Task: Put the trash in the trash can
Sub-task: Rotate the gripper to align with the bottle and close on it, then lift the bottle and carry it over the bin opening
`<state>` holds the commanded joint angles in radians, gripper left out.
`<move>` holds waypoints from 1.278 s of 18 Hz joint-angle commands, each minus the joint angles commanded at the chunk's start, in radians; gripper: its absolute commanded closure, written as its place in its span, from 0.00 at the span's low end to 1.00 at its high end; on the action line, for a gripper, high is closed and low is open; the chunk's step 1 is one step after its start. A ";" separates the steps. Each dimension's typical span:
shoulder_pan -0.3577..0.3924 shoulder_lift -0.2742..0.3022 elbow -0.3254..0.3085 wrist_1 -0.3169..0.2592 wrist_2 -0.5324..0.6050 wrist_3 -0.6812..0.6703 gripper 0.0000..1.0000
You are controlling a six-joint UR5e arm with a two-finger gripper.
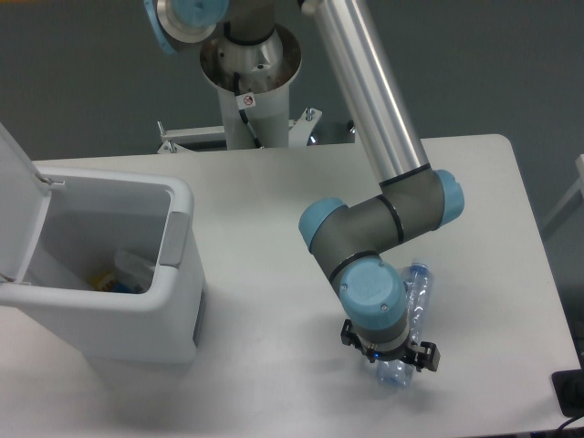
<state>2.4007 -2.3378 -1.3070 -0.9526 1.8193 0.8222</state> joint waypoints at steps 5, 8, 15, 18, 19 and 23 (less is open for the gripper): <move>0.000 -0.009 0.003 0.000 0.011 -0.002 0.00; -0.002 -0.012 0.002 0.003 0.032 -0.002 0.12; -0.023 -0.005 -0.005 0.000 0.029 -0.014 0.60; -0.025 0.009 -0.003 -0.003 0.023 -0.018 0.66; -0.025 0.015 -0.003 -0.003 0.008 -0.018 0.68; -0.017 0.041 0.000 -0.008 -0.072 -0.026 0.68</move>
<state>2.3838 -2.2964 -1.3070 -0.9602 1.7474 0.7962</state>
